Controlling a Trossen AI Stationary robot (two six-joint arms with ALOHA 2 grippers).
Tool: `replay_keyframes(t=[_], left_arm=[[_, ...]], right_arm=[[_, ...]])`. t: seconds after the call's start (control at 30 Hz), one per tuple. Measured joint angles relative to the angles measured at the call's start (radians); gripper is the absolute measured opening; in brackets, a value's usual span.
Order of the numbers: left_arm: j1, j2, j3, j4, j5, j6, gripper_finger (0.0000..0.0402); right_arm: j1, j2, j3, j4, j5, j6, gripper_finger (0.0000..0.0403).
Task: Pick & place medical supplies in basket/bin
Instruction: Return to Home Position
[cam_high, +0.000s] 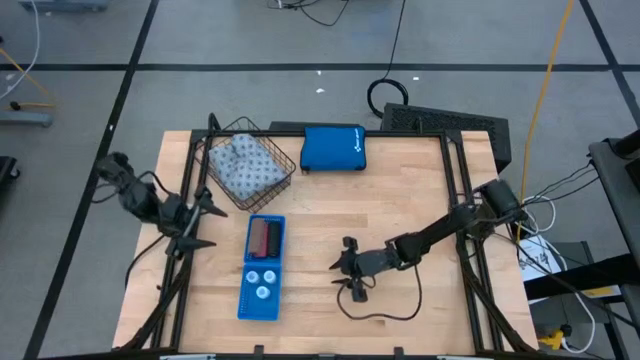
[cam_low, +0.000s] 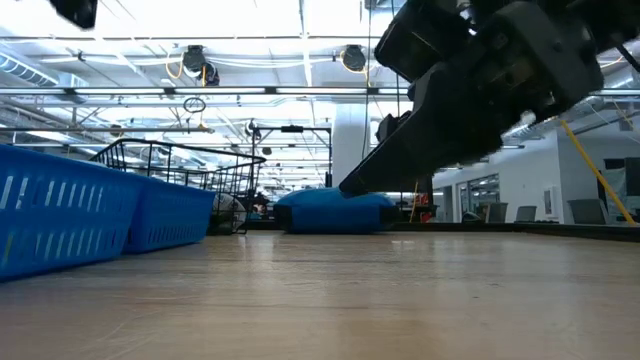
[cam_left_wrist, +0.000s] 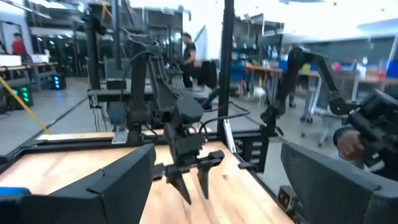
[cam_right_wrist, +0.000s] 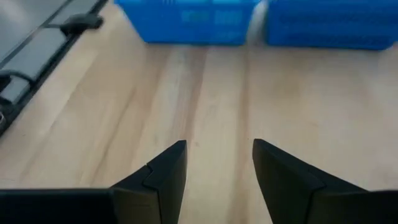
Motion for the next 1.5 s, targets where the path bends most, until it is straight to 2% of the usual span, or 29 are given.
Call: replay_keyframes(t=[0.13,0.23,0.33,0.4,0.53,0.73,0.87,1.1,1.23,1.5], left_arm=[[0.023,-0.167,-0.112,0.035,0.001,-0.044,0.0351],[0.041,-0.174,-0.128,0.023,0.005,-0.072,0.0351],[0.062,-0.177,-0.126,0.053,0.097,-0.050,0.0351],[0.079,-0.177,-0.131,0.037,0.101,-0.026,0.0351],[0.110,-0.177,-0.158,0.059,0.118,-0.015,0.0351],[0.155,-0.176,-0.259,0.162,0.187,-0.018,0.0351],[0.182,-0.176,-0.323,0.201,0.214,-0.027,0.0351],[0.230,-0.176,-0.388,0.231,0.220,-0.074,0.0351],[0.254,-0.177,-0.385,0.263,0.264,-0.063,0.0351],[0.275,-0.176,-0.385,0.260,0.260,-0.004,0.0351]], right_arm=[[-0.030,-0.138,0.002,-0.128,-0.001,0.033,0.0176],[-0.041,-0.280,-0.002,-0.260,0.004,0.010,0.0178],[-0.045,-0.421,-0.012,-0.286,0.002,-0.076,0.0176],[-0.042,-0.512,-0.036,-0.306,-0.002,-0.151,0.0174],[-0.041,-0.687,-0.107,-0.308,-0.069,-0.259,0.0172],[-0.077,-0.933,-0.208,-0.294,-0.133,-0.242,0.0177],[-0.097,-1.071,-0.290,-0.257,-0.135,-0.241,0.0176],[-0.132,-1.285,-0.436,-0.235,-0.130,-0.200,0.0172],[-0.163,-1.397,-0.510,-0.226,-0.127,-0.199,0.0177],[-0.261,-1.535,-0.675,-0.193,-0.127,-0.153,0.0172]])
